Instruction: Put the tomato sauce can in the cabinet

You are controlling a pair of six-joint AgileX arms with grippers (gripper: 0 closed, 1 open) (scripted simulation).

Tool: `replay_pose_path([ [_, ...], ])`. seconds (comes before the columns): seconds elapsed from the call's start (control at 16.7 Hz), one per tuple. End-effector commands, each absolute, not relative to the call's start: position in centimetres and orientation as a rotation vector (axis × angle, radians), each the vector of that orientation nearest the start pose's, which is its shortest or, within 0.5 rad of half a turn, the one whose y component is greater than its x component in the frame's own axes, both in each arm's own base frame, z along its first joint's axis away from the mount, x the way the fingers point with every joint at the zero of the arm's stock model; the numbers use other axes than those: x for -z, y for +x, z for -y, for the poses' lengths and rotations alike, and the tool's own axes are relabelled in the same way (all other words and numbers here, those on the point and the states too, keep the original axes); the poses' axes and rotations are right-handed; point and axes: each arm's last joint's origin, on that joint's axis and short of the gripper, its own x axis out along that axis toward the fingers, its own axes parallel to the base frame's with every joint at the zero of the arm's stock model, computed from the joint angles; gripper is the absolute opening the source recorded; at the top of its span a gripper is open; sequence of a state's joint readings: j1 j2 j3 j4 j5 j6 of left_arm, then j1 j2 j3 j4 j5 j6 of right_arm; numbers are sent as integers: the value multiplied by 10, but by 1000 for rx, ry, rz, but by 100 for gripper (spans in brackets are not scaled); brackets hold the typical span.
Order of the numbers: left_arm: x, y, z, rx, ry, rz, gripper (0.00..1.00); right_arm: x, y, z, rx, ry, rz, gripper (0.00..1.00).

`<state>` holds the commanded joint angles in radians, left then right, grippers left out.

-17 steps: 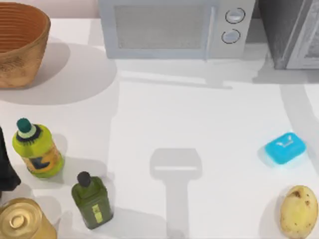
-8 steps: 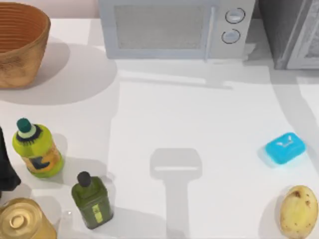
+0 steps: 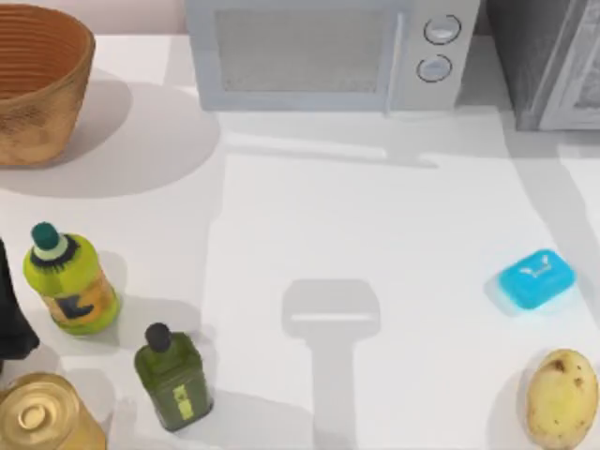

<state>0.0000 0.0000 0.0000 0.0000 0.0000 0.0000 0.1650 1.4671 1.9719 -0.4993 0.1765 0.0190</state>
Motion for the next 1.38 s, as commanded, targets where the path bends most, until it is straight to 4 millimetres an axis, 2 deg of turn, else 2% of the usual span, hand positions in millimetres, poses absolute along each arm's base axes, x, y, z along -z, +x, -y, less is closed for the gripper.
replay_pose_path([
  [0.24,-160,106,1,0,0,0,100,-519,354,-51,-3,0,-24,0],
  [0.36,-160,106,1,0,0,0,100,-513,380,-49,-3,1,-18,0],
  [0.54,-160,106,1,0,0,0,100,-509,396,-45,-3,2,-6,0],
  [0.78,-160,106,1,0,0,0,100,-509,396,-45,-3,2,-6,0],
  [1.38,-160,106,1,0,0,0,100,-509,396,-45,-3,2,-6,75],
])
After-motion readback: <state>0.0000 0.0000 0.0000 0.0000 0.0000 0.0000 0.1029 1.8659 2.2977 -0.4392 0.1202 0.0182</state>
